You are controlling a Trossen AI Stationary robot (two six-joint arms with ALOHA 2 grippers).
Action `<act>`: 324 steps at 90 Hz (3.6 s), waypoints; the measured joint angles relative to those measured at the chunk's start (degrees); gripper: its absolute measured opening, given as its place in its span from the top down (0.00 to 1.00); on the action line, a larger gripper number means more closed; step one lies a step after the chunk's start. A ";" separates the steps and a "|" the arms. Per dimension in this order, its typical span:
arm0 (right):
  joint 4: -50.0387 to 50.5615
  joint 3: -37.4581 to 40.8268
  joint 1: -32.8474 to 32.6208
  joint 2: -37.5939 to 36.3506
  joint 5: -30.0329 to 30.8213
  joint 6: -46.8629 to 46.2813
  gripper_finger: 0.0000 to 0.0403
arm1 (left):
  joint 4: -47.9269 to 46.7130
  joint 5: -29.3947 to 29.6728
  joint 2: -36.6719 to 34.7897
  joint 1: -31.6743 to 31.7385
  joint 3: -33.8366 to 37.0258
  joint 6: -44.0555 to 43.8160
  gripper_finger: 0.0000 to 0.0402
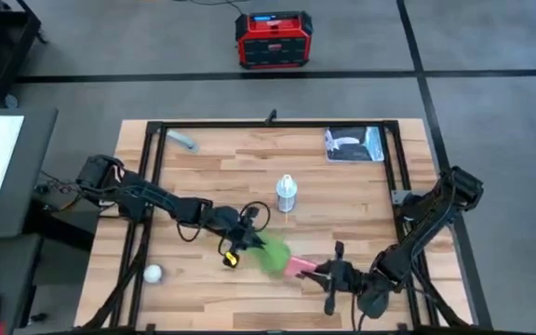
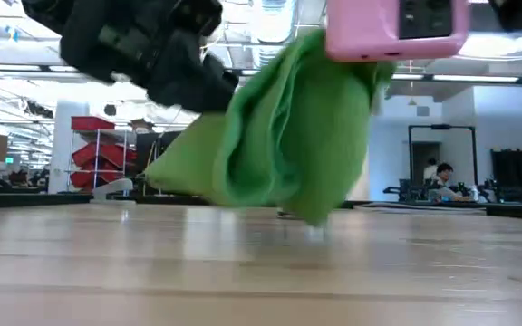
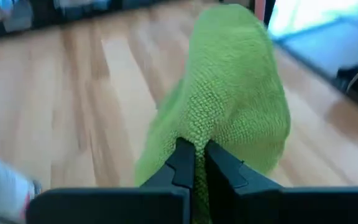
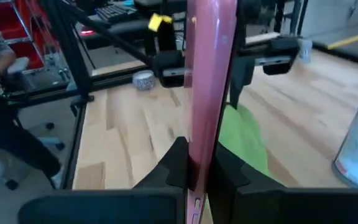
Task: Apply microfiber cloth
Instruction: Wipe the cellphone with a microfiber cloth
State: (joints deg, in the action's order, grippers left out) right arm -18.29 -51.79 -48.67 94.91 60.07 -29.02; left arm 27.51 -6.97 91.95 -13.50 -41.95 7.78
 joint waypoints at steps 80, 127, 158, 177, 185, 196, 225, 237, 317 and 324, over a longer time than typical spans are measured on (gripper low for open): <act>-18.12 0.00 5.03 0.01 -1.58 27.70 0.97 | 13.43 -10.62 -0.19 -0.71 -0.09 1.91 1.00; -5.36 0.11 6.76 0.05 -6.49 10.56 0.97 | 24.66 -11.40 -0.18 0.18 -0.17 2.13 1.00; -13.23 0.09 5.29 -0.02 4.64 21.58 0.97 | 11.16 -7.48 -0.14 0.27 -0.09 0.10 1.00; -16.64 -0.02 5.29 -0.02 6.79 25.16 0.97 | 2.80 -3.00 -0.13 0.25 -0.09 -1.79 1.00; -18.38 -0.02 5.29 -0.02 6.51 27.23 0.97 | 0.64 -0.33 -0.12 0.22 -0.09 -2.41 1.00; -18.79 -0.02 5.29 -0.01 6.01 27.47 0.97 | -2.20 3.31 -0.12 0.39 -0.09 -2.50 1.00; -22.33 -0.02 5.28 -0.02 4.76 30.41 0.96 | -7.43 6.28 -0.14 1.08 -0.09 -5.30 1.00; -20.83 -0.02 6.53 -0.04 -0.06 26.62 0.96 | -3.10 5.82 -0.10 0.90 -0.07 -3.83 1.00; -10.04 0.04 10.57 -0.68 -10.53 14.67 0.96 | 4.65 0.52 -6.53 -1.56 -2.08 8.33 1.00; -13.10 -0.02 10.41 -1.31 -7.99 18.35 0.96 | 4.83 0.82 -5.45 -2.01 -0.37 6.64 1.00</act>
State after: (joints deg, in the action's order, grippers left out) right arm -31.40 -51.81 -38.25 93.60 52.08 -10.67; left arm 32.34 -6.15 86.50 -15.51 -42.32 14.42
